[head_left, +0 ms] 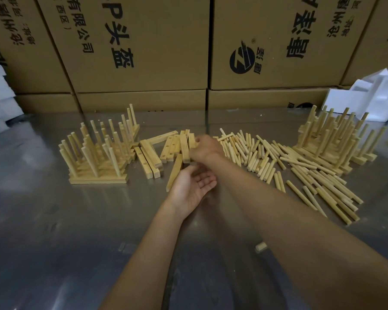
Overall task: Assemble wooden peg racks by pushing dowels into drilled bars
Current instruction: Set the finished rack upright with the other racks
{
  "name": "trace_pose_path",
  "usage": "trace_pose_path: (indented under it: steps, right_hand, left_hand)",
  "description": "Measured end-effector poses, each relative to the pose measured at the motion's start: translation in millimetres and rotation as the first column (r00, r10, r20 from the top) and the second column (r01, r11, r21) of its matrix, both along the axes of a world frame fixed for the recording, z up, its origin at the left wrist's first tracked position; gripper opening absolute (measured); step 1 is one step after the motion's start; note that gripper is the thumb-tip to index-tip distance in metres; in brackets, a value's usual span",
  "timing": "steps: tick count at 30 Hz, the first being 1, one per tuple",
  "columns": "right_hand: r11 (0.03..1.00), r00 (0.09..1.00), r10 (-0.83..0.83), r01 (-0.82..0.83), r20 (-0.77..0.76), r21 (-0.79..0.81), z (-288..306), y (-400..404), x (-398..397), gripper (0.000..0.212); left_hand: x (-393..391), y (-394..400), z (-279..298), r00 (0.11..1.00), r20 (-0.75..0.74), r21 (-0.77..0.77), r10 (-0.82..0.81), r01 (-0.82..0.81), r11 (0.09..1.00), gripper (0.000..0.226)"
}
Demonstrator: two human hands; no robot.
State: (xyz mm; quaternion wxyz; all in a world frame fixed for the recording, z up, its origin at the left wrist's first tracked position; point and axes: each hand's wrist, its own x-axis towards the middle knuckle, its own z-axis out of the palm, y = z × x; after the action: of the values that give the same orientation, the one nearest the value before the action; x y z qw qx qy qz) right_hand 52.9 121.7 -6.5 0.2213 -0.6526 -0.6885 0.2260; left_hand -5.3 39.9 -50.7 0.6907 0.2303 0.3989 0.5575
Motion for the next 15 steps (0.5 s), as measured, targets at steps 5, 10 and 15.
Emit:
trace_pose_path:
  steps: [5, 10, 15]
  right_hand:
    - [0.997, 0.991, 0.071, -0.074, -0.117, -0.023, -12.7, 9.8, 15.1, 0.040]
    - [0.999, 0.977, 0.034, -0.041, -0.213, -0.027, -3.2, 8.5, 25.9, 0.029]
    - [0.976, 0.976, 0.103, -0.062, -0.191, 0.210, -1.4, -37.8, 50.8, 0.030]
  left_hand:
    - [-2.2, 3.0, -2.5, 1.000, 0.008, -0.019, 0.003, -0.003, 1.000, 0.023]
    - [-2.6, 0.6, 0.3, 1.000, -0.004, -0.034, 0.020, -0.020, 0.999, 0.025]
    - [-0.9, 1.3, -0.5, 0.998, 0.034, 0.008, 0.057, -0.057, 0.998, 0.037]
